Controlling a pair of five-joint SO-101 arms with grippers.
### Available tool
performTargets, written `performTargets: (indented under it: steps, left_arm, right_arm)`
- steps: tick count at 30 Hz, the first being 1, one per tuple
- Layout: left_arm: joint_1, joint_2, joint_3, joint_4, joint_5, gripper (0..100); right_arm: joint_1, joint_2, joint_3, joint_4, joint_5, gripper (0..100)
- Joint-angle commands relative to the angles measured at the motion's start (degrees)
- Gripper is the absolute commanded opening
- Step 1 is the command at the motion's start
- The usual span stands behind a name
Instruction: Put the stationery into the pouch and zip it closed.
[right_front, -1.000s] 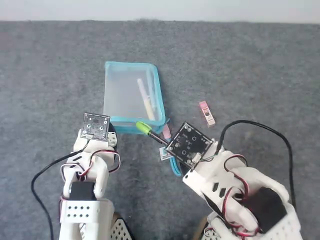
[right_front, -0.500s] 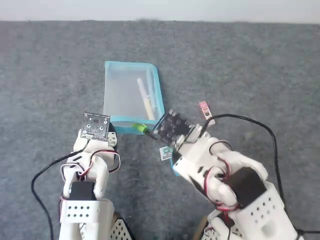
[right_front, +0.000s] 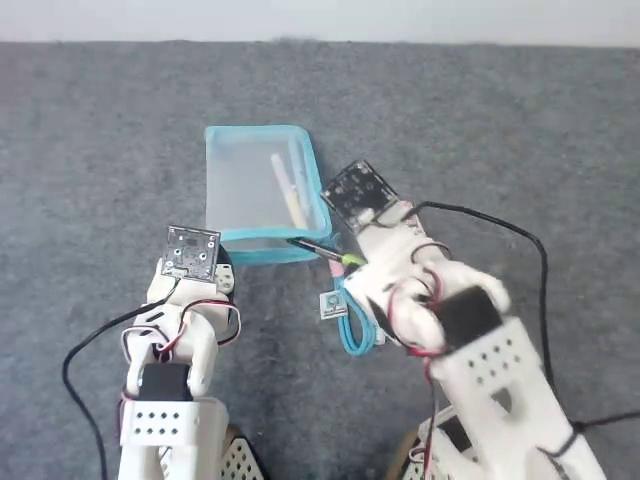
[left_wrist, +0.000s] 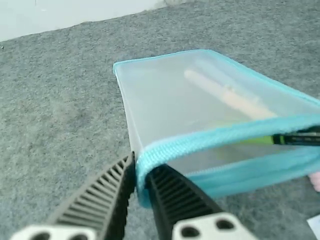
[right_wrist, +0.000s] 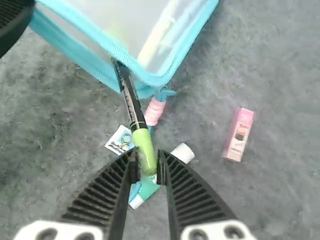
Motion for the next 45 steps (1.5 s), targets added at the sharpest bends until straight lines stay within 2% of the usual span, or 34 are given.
performTargets:
  steps: [1, 7, 11, 20, 22, 24, 27, 29, 34, 39, 41, 45]
  left_arm:
    - [0.0, -0.18, -0.84, -2.11, -0.53, 1]
    - [0.7, -0.18, -0.84, -2.11, -0.53, 1]
    - [4.04, -0.18, -0.57, -1.85, -2.55, 1]
    - [4.66, -0.18, -0.57, -2.02, -2.64, 1]
    - [4.66, -0.18, -0.57, -2.11, -2.64, 1]
    - [4.66, -0.18, -0.57, -2.11, -2.64, 1]
    - [4.66, -0.18, -0.57, -2.11, -2.64, 1]
    - [4.66, -0.18, -0.57, -2.11, -2.64, 1]
    - [4.66, -0.18, -0.57, -2.11, -2.81, 1]
    - [4.4, -0.18, -0.57, -2.11, -2.9, 1]
    - [4.22, -0.18, -0.57, -1.93, -2.99, 1]
    - [4.13, -0.18, -0.57, -1.93, -2.99, 1]
  right_arm:
    - [-4.62, 4.97, -0.26, -4.26, -1.14, 0.8]
    - [-10.59, 11.3, -0.26, -12.53, -1.32, 0.8]
    - [-10.77, 13.85, -0.26, -18.42, -9.23, 0.8]
    - [-9.71, 22.29, 2.11, -31.25, -21.71, 1.3]
    - [-8.31, 23.69, 2.2, -33.1, -22.33, 3.8]
    - [-6.99, 24.4, 2.2, -33.63, -22.33, 12.5]
    - [-6.64, 24.31, 2.2, -33.19, -21.89, 26.6]
    - [-6.64, 24.22, 2.2, -33.19, -20.92, 31.4]
    - [-6.81, 18.07, 2.02, -28.0, -14.42, 32.5]
    - [-5.32, 2.33, 2.29, -18.15, -11.43, 32.5]
    - [-3.3, -4.18, 2.46, -14.64, -9.32, 32.5]
    - [5.58, -10.59, 2.9, -7.6, -4.75, 32.5]
